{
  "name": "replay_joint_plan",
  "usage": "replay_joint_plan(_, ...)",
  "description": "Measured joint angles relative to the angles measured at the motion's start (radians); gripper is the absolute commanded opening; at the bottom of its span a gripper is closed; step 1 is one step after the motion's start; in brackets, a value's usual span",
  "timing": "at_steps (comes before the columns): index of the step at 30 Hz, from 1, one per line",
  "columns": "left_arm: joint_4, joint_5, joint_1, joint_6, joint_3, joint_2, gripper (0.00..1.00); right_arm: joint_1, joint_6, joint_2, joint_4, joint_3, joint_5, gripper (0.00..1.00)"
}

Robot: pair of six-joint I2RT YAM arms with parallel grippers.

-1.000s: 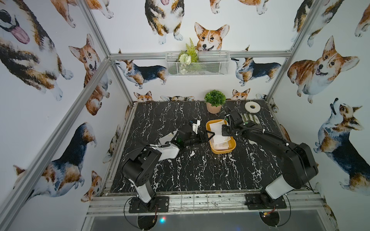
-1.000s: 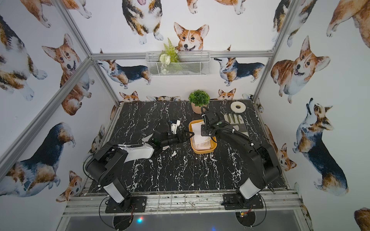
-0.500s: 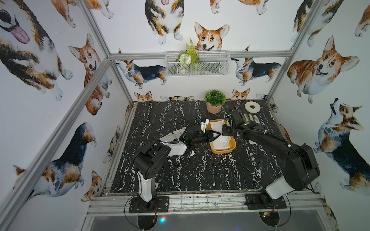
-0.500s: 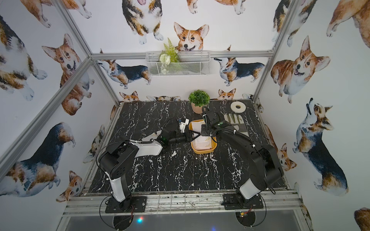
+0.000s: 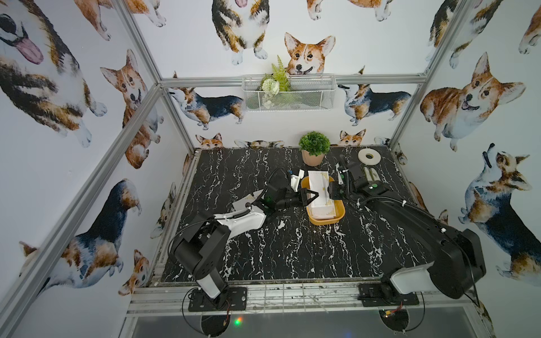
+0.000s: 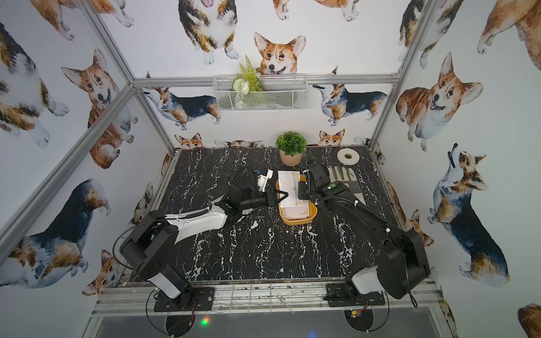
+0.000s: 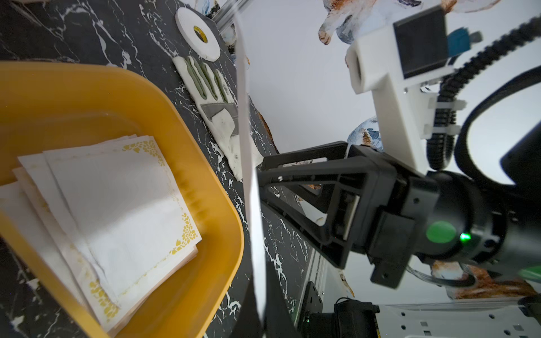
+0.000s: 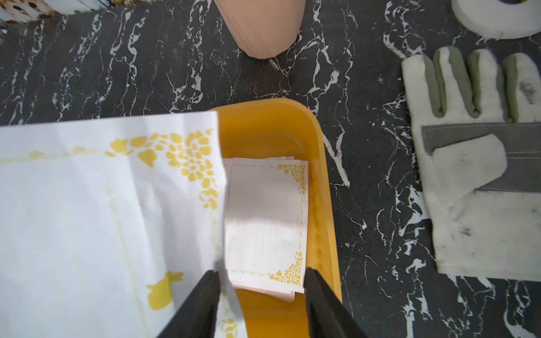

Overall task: Take out the stationery paper from the storage box
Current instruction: Pick up the stationery paper from the storage box.

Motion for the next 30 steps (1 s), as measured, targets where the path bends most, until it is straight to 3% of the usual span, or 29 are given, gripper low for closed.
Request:
replay_joint_plan(4, -0.032, 0.039, 0.037, 0.055, -0.061, -0.098, 0.00, -0.085, 0.030, -0.171, 0.115, -0.129, -0.134, 0.82)
replay_joint_plan(8, 0.008, 0.122, 0.110, 0.027, -0.165, -0.159, 0.00, -0.210, 0.146, -0.333, 0.390, -0.322, -0.412, 0.89)
replay_joint_plan(12, 0.082, 0.190, 0.142, -0.008, -0.198, -0.208, 0.00, -0.249, 0.300, -0.323, 0.708, -0.405, -0.701, 0.88)
replay_joint_plan(15, 0.154, 0.236, 0.144, -0.041, -0.198, -0.230, 0.00, -0.250, 0.416, -0.247, 0.940, -0.425, -0.846, 0.87)
replay_joint_plan(23, 0.286, 0.285, 0.147, -0.128, -0.201, -0.251, 0.00, -0.254, 0.666, -0.075, 1.347, -0.447, -1.021, 0.85)
replay_joint_plan(30, 0.321, 0.295, 0.147, -0.154, -0.198, -0.251, 0.00, -0.170, 0.724, -0.018, 1.467, -0.410, -1.086, 0.77)
